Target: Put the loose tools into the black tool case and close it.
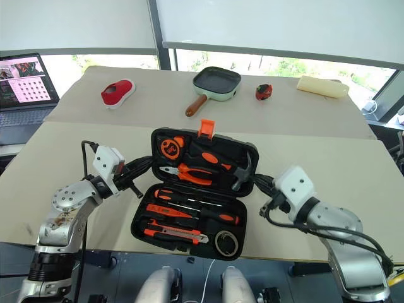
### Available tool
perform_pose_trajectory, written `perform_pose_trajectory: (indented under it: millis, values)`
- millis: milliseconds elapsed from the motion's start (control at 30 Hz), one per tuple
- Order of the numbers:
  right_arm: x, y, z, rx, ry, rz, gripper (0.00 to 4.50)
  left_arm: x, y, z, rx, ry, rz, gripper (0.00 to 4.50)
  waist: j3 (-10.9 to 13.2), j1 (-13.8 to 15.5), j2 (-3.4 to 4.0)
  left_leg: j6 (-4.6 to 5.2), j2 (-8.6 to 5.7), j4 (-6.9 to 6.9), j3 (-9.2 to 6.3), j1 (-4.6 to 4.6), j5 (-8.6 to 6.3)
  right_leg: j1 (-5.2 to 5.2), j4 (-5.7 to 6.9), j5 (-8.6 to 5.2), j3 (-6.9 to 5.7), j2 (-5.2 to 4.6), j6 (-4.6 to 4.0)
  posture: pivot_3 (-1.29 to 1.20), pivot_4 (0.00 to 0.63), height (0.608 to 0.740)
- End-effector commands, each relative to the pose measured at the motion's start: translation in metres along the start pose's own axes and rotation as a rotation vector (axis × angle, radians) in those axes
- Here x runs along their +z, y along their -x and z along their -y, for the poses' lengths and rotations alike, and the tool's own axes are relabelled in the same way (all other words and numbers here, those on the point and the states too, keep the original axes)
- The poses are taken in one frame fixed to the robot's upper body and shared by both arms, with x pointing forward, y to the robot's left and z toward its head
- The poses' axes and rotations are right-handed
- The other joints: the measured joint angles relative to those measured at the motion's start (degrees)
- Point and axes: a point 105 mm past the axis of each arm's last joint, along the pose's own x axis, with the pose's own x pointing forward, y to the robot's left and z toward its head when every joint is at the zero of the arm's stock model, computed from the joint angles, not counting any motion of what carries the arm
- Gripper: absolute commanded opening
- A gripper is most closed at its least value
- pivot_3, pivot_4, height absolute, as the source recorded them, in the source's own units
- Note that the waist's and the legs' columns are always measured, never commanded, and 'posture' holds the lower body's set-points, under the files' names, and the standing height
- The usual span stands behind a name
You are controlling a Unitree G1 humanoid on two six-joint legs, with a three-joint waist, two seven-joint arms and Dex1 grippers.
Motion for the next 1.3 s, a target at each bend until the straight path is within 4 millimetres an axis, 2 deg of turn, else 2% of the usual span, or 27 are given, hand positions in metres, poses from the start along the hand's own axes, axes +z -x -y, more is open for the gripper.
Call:
perform_pose_trajectory:
  millis: [33, 300, 333, 367, 433, 500, 533, 567, 633, 700, 767, 867, 933, 967, 1067, 1233, 1300]
  values:
    - [0.016, 0.009, -0.022, 0.127, 0.236, 0.100, 0.01, -0.004, 0.023, -0.004, 0.031, -0.078, -0.036, 0.00, 0.0, -0.2, 0.02, 0.00, 0.03, 0.00, 0.02, 0.04, 0.00, 0.01, 0.00, 0.00, 0.02, 0.02, -0.01, 0.00, 0.150, 0.740]
    - [0.004, 0.036, -0.052, 0.262, 0.447, 0.140, 0.01, -0.022, 0.066, 0.015, 0.007, -0.053, -0.137, 0.00, 0.0, -0.5, 0.00, -0.09, 0.17, -0.32, 0.24, 1.14, -0.09, 1.03, -0.28, -0.30, 0.03, -0.01, -0.18, 0.00, 0.150, 0.740]
    - [0.005, 0.040, -0.054, 0.273, 0.456, 0.150, 0.00, -0.023, 0.073, 0.016, 0.006, -0.048, -0.151, 0.70, 0.0, -0.5, 0.01, -0.10, 0.20, -0.34, 0.23, 1.25, -0.09, 1.11, -0.31, -0.31, 0.04, -0.01, -0.20, 0.00, 0.150, 0.740]
    - [0.006, 0.044, -0.055, 0.275, 0.461, 0.156, 0.76, -0.022, 0.081, 0.014, 0.011, -0.050, -0.161, 0.95, 0.0, -0.7, 0.01, -0.12, 0.21, -0.36, 0.23, 1.33, -0.11, 1.18, -0.31, -0.32, 0.04, -0.02, -0.23, 0.00, 0.150, 0.740]
    - [0.008, 0.052, -0.055, 0.284, 0.445, 0.148, 1.40, -0.022, 0.098, 0.003, 0.039, -0.041, -0.207, 1.73, 0.0, -0.5, -0.10, -0.12, 0.25, -0.43, 0.20, 1.33, -0.13, 1.17, -0.32, -0.40, 0.01, -0.05, -0.28, 0.00, 0.150, 0.740]
    - [0.001, 0.064, -0.068, 0.378, 0.414, 0.104, 2.17, -0.033, 0.119, -0.003, 0.023, -0.038, -0.296, 2.49, 0.0, -0.1, -0.15, -0.13, 0.28, -0.41, 0.20, 1.31, -0.13, 1.13, -0.29, -0.44, -0.03, -0.10, -0.28, 0.00, 0.150, 0.740]
    - [-0.001, 0.068, -0.073, 0.416, 0.404, 0.090, 2.37, -0.037, 0.126, -0.004, 0.010, -0.038, -0.329, 2.72, 0.0, 0.2, -0.15, -0.13, 0.28, -0.40, 0.19, 1.31, -0.13, 1.14, -0.29, -0.44, -0.03, -0.14, -0.29, 0.00, 0.150, 0.740]
    - [-0.005, 0.073, -0.079, 0.453, 0.389, 0.069, 2.82, -0.042, 0.132, -0.003, -0.008, -0.037, -0.361, 3.22, 0.0, 0.5, -0.14, -0.13, 0.27, -0.40, 0.18, 1.36, -0.13, 1.14, -0.33, -0.61, -0.04, -0.20, -0.56, 0.00, 0.150, 0.740]
    - [-0.010, 0.078, -0.086, 0.500, 0.365, 0.043, 3.39, -0.049, 0.137, 0.000, -0.039, -0.030, -0.398, 3.84, 0.0, 0.8, -0.13, -0.14, 0.25, -0.40, 0.18, 1.47, -0.14, 1.10, -0.41, -0.88, -0.05, -0.28, -0.47, 0.00, 0.150, 0.740]
    - [-0.021, 0.085, -0.104, 0.632, 0.305, -0.020, 3.39, -0.058, 0.137, 0.015, -0.158, -0.018, -0.437, 3.84, 0.0, 0.9, -0.16, -0.51, 0.25, -0.41, 0.12, 1.49, -0.40, 1.08, -0.46, -0.99, -0.02, -0.39, -0.35, 0.00, 0.150, 0.740]
    - [-0.025, 0.086, -0.114, 0.697, 0.257, -0.044, 2.93, -0.059, 0.132, 0.027, -0.254, -0.011, -0.434, 3.93, -0.1, 1.0, -0.26, -0.53, 0.24, -0.40, 0.13, 1.50, -0.43, 1.10, -0.51, -0.99, -0.01, -0.42, -0.37, 0.00, 0.150, 0.740]
    - [-0.023, 0.084, -0.119, 0.740, 0.244, -0.029, 2.05, -0.057, 0.130, 0.037, -0.353, -0.004, -0.427, 3.93, -0.1, 1.0, -0.33, -0.54, 0.28, -0.41, 0.10, 1.49, -0.44, 1.10, -0.52, -0.89, -0.02, -0.42, -0.56, 0.00, 0.150, 0.740]
    - [-0.022, 0.085, -0.124, 0.786, 0.230, -0.028, 1.43, -0.056, 0.129, 0.043, -0.425, -0.022, -0.431, 3.43, -0.1, 1.0, -0.31, -0.54, 0.27, -0.41, 0.11, 1.44, -0.44, 1.07, -0.52, -0.81, -0.01, -0.43, -0.68, 0.00, 0.150, 0.740]
    - [-0.021, 0.086, -0.129, 0.824, 0.219, -0.024, 0.92, -0.054, 0.129, 0.048, -0.484, -0.033, -0.431, 3.12, -0.1, 1.0, -0.32, -0.53, 0.28, -0.41, 0.11, 1.44, -0.44, 1.07, -0.52, -0.82, -0.01, -0.43, -0.68, 0.00, 0.150, 0.740]
    - [-0.016, 0.090, -0.142, 0.928, 0.190, -0.004, 0.01, -0.052, 0.129, 0.059, -0.622, -0.039, -0.438, 1.83, -0.1, 1.0, -0.31, -0.51, 0.30, -0.41, 0.12, 1.41, -0.44, 1.04, -0.51, -0.82, -0.03, -0.35, -0.67, 0.00, 0.150, 0.740]
    - [-0.005, 0.078, -0.145, 0.925, 0.163, 0.045, 0.00, -0.047, 0.126, 0.073, -0.751, -0.046, -0.430, 0.02, -0.1, 1.1, -0.32, -0.29, 0.30, -0.41, 0.13, 1.33, -0.30, 1.01, -0.49, -0.96, -0.03, -0.32, -0.40, 0.00, 0.150, 0.740]
    - [0.000, 0.070, -0.144, 0.902, 0.144, 0.066, 0.00, -0.045, 0.121, 0.080, -0.797, -0.050, -0.421, 0.02, -0.1, 1.1, -0.33, -0.29, 0.30, -0.41, 0.15, 1.33, -0.30, 0.99, -0.48, -0.99, -0.03, -0.31, -0.35, 0.00, 0.150, 0.740]
